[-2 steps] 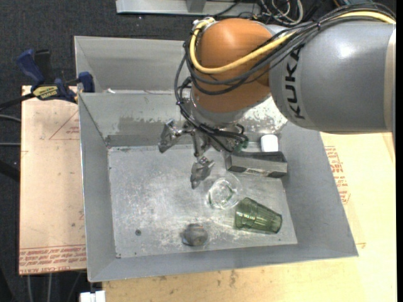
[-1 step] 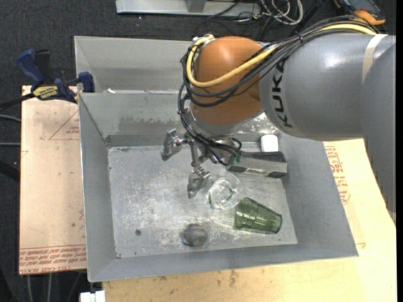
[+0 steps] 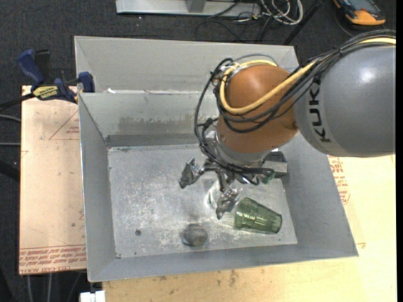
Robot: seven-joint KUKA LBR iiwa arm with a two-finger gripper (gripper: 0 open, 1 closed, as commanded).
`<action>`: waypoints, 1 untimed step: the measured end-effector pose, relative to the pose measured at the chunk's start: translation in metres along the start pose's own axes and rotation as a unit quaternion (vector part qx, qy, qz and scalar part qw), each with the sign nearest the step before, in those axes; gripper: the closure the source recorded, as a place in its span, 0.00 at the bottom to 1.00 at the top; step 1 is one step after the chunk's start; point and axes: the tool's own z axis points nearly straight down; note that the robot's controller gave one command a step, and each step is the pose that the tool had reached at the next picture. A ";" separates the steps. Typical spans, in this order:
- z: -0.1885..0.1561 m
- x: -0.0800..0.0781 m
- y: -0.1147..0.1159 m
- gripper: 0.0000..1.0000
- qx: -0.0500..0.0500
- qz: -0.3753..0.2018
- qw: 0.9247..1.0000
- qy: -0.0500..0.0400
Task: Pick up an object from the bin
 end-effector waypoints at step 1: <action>0.037 0.005 -0.015 0.00 0.002 -0.002 1.000 -0.001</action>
Offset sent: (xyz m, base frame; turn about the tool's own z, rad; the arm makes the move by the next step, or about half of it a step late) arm -0.0501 -0.0218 0.0275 0.0637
